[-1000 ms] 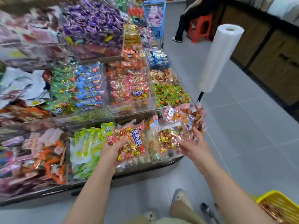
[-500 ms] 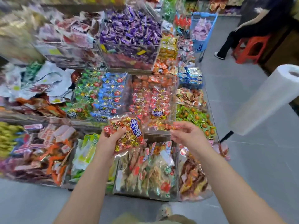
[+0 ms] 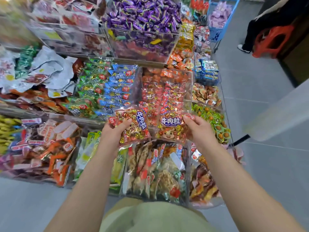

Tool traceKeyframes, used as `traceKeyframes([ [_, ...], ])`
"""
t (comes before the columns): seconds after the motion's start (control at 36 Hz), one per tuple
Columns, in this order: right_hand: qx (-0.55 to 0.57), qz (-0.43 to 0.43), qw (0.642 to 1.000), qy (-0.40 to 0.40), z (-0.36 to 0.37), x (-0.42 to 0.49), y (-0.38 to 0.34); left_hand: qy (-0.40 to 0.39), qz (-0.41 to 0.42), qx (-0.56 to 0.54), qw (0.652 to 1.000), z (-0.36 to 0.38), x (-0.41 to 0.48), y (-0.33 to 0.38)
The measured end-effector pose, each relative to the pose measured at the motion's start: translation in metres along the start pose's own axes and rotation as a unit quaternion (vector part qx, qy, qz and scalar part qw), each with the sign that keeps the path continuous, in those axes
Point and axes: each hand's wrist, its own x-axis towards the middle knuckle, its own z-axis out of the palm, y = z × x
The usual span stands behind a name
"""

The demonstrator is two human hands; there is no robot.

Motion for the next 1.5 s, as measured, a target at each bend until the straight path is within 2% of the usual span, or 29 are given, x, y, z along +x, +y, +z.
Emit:
traceKeyframes([
  [0.11,0.123,0.068,0.990,0.001,0.014,0.002,0.004,-0.024,-0.007,0.021,0.999,-0.003,0.016,0.010],
  [0.22,0.104,0.085,0.991,-0.005,0.023,0.004,0.005,-0.053,-0.014,0.078,0.995,-0.008,0.036,0.018],
  [0.33,0.110,0.059,0.992,0.009,0.034,0.008,-0.003,-0.077,-0.008,0.113,0.991,-0.011,0.053,0.029],
  [0.5,-0.030,-0.028,0.988,0.147,0.040,0.028,-0.018,-0.070,0.057,0.165,0.982,-0.012,0.073,0.049],
  [0.61,-0.110,-0.053,0.977,0.177,0.045,0.042,-0.028,-0.103,0.050,0.170,0.979,-0.009,0.084,0.061],
  [0.75,-0.181,-0.064,0.966,0.175,0.047,0.068,-0.034,-0.117,0.035,0.159,0.980,0.002,0.097,0.067],
  [0.83,-0.235,-0.069,0.959,0.139,0.047,0.084,-0.038,-0.110,0.026,0.153,0.982,0.009,0.103,0.068],
  [0.92,-0.333,-0.074,0.935,0.096,0.044,0.094,-0.041,-0.106,0.013,0.154,0.982,0.013,0.107,0.069],
  [1.03,-0.391,-0.096,0.910,0.101,0.039,0.105,-0.037,-0.108,0.001,0.158,0.982,0.018,0.110,0.067],
  [1.19,-0.409,-0.011,0.912,0.006,0.049,0.115,-0.008,-0.105,-0.010,0.157,0.982,0.025,0.113,0.064],
  [1.22,-0.438,-0.012,0.899,0.002,0.051,0.118,-0.005,-0.106,-0.009,0.158,0.982,0.027,0.113,0.063],
  [1.28,-0.526,-0.021,0.850,-0.013,0.055,0.122,-0.003,-0.110,-0.007,0.158,0.981,0.029,0.113,0.063],
  [1.31,-0.580,-0.034,0.813,-0.016,0.058,0.125,-0.003,-0.111,-0.008,0.158,0.981,0.030,0.113,0.063],
  [1.39,-0.731,-0.100,0.675,-0.021,0.065,0.130,-0.005,-0.111,-0.010,0.161,0.981,0.031,0.113,0.064],
  [1.42,-0.749,-0.103,0.654,-0.033,0.067,0.132,-0.006,-0.110,-0.010,0.161,0.981,0.032,0.113,0.064],
  [1.5,-0.755,-0.071,0.645,-0.087,0.072,0.136,-0.001,-0.105,-0.007,0.160,0.981,0.033,0.113,0.064],
])
